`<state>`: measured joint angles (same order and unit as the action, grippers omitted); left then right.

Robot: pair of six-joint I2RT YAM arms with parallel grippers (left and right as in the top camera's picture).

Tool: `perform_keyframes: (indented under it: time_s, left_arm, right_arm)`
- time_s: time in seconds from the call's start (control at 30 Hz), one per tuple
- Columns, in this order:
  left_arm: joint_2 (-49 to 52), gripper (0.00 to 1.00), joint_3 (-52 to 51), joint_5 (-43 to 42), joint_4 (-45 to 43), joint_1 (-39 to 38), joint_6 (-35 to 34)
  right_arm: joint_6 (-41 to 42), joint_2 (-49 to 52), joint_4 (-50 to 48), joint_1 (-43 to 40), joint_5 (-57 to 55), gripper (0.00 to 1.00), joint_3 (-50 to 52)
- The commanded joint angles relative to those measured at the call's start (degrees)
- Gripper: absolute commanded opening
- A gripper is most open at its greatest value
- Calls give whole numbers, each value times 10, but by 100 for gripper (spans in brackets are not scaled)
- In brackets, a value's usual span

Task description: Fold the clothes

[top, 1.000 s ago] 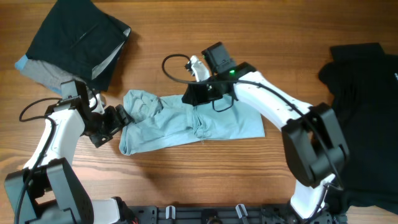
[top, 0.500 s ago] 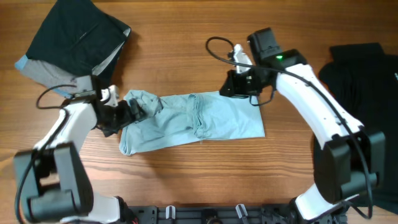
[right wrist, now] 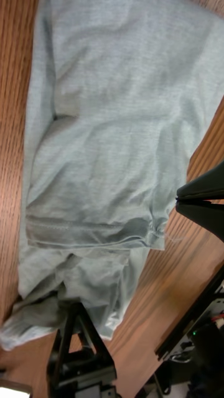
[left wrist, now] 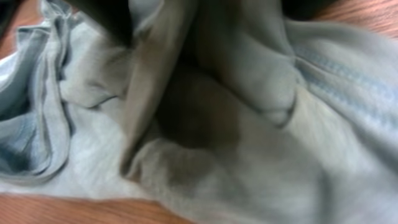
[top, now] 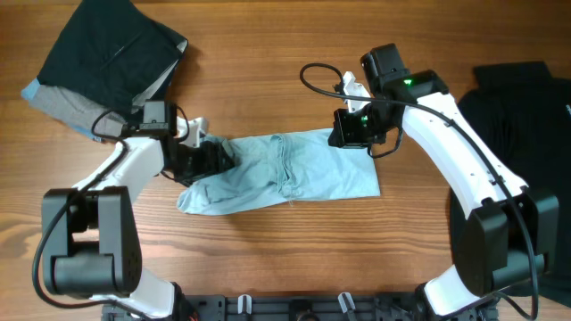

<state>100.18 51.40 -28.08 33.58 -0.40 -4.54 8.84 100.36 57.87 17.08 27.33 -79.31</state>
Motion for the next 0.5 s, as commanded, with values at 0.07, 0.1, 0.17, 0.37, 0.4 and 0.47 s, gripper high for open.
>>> perform_keyframes:
  time_s: [0.07,0.1,0.17,0.37,0.4,0.47]
  left_arm:
    - [33,4,-26,52,33,-14,0]
    - [31,4,-23,68,47,-11,-14]
    - [23,4,-11,107,87,1,-40]
    - [-32,4,129,197,285,46,-53]
    - [-40,4,157,201,308,47,-53]
    - [-55,4,218,202,348,44,-54]
  right_arm:
    - [-14,-13,11,1,-11,4,-7]
    - [-14,-13,14,1,-14,4,-7]
    - [-14,-13,18,1,-30,4,-7]
    - [-14,-13,35,1,-71,4,-7]
    - [-14,-13,35,1,-71,4,-7]
    - [-14,-13,35,1,-71,4,-7]
